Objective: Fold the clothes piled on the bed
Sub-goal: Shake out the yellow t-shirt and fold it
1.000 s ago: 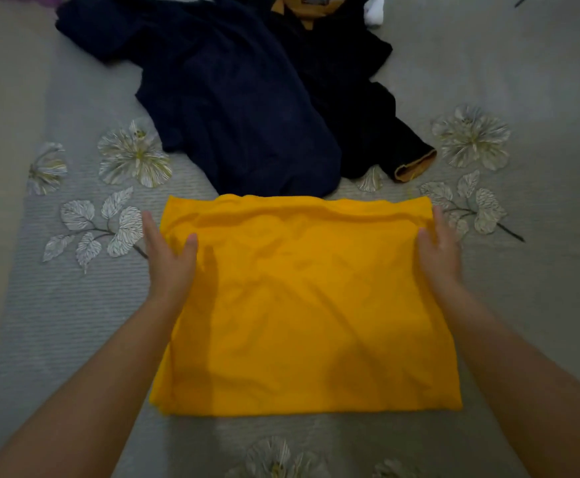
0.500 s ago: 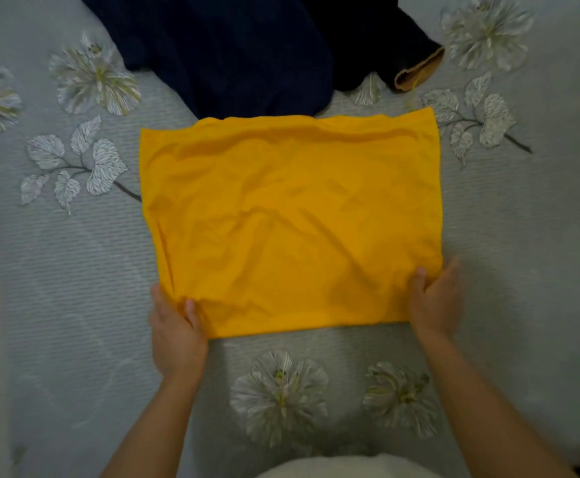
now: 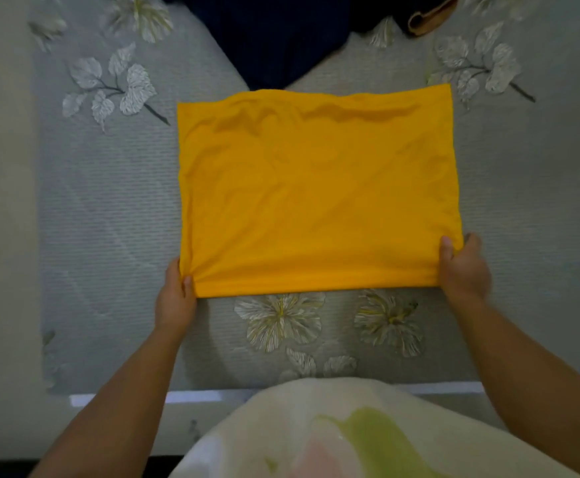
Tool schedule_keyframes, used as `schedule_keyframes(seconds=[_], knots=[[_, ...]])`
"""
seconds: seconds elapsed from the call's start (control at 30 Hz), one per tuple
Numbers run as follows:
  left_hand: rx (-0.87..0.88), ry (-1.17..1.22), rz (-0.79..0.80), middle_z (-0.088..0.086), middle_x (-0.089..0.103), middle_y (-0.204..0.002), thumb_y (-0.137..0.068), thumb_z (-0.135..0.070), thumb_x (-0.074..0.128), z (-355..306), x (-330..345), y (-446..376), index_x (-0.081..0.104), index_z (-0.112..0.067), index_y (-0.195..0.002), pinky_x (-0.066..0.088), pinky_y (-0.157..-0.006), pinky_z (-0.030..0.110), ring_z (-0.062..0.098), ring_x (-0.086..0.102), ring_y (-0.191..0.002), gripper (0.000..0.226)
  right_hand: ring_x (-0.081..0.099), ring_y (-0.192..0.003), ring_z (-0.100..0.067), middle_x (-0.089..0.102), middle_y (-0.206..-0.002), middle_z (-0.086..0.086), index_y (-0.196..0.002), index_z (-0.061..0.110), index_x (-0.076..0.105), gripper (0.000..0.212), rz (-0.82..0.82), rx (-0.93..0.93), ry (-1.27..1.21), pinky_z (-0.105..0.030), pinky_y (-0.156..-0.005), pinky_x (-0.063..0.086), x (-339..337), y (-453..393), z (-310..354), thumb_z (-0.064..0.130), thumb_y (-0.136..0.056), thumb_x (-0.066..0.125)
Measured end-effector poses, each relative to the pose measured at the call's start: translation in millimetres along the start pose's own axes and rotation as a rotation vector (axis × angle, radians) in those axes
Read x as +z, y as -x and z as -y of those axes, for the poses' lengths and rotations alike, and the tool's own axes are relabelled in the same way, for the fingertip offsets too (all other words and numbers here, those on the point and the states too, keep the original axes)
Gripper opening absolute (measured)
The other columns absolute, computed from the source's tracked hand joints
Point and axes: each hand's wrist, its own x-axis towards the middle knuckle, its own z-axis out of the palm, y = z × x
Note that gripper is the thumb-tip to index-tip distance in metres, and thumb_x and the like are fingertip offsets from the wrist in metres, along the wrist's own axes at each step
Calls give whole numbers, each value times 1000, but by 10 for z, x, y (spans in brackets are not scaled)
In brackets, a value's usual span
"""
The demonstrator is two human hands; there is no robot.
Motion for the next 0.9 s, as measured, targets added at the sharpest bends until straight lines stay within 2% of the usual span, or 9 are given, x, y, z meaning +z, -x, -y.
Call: schedule_keyframes(seconds=[0.1, 0.2, 0.27, 0.33, 0.5, 0.57, 0.67, 0.73, 0.9], knots=[[-103, 126, 7, 19, 50, -119, -93, 5, 38, 106, 38, 166, 39, 2, -131, 37, -85, 38, 36, 46, -111, 38, 49, -109, -46, 50, -123, -32, -134, -1, 31, 52, 23, 46, -30, -47, -86, 39, 45, 185, -206, 36, -98, 34], [-183, 89, 91, 5, 46, -77, -85, 15, 34, 264, 45, 250, 49, -9, -87, 29, -58, 30, 30, 46, -87, 28, 48, -110, -46, 48, -124, -32, -134, -2, 31, 52, 33, 79, -46, -49, -87, 37, 61, 327, -373, 35, -98, 33], [-217, -37, 134, 13, 50, -79, -86, 11, 38, 341, 53, 313, 47, -11, -78, 29, -58, 31, 35, 50, -89, 25, 47, -111, -46, 47, -126, -32, -134, -2, 31, 52, 24, 89, -49, -49, -88, 37, 48, 380, -460, 35, -98, 34], [-246, -230, 195, 25, 55, -100, -91, -2, 43, 355, 66, 407, 50, -1, -97, 35, -71, 35, 39, 52, -99, 9, 48, -111, -45, 47, -125, -31, -134, -2, 32, 53, 12, 95, -45, -49, -88, 37, 39, 423, -541, 36, -98, 36], [-229, -617, 100, 26, 33, -137, -94, -16, 40, 137, 171, 519, 29, -8, -137, 29, -103, 47, 39, 32, -125, 45, 48, -108, -44, 49, -120, -31, -125, -6, 41, 51, -32, 117, -29, -49, -87, 37, 49, 479, -619, 34, -95, 44], [-131, -640, 34, 26, 17, -146, -95, -12, 37, -69, 261, 479, 15, -12, -146, 18, -109, 50, 40, 18, -134, 56, 43, -111, -43, 44, -122, -33, -123, -9, 41, 52, -53, 107, -10, -48, -90, 33, 76, 467, -585, 34, -93, 47], [347, -671, -42, 36, 41, -131, -77, -3, 50, -455, 572, 347, 45, -2, -133, 35, -94, 61, 52, 39, -122, 56, 40, -115, -42, 41, -126, -32, -130, -8, 36, 62, -47, 105, -92, -46, -93, 31, 106, 433, -543, 35, -90, 54], [561, -715, 77, 36, 51, -122, -69, -7, 60, -824, 828, 260, 55, -1, -124, 43, -83, 62, 53, 48, -113, 56, 41, -116, -40, 42, -128, -29, -135, -6, 34, 68, -26, 91, -128, -44, -93, 32, 117, 427, -565, 35, -86, 59], [954, -894, 280, 20, 17, -151, -89, -10, 45, -1997, 1519, 193, 16, -21, -147, 40, -94, 43, 36, 41, -125, 66, 39, -123, -35, 40, -136, -22, -139, 0, 29, 78, 43, 64, -198, -41, -98, 32, 94, 377, -678, 37, -81, 65]])
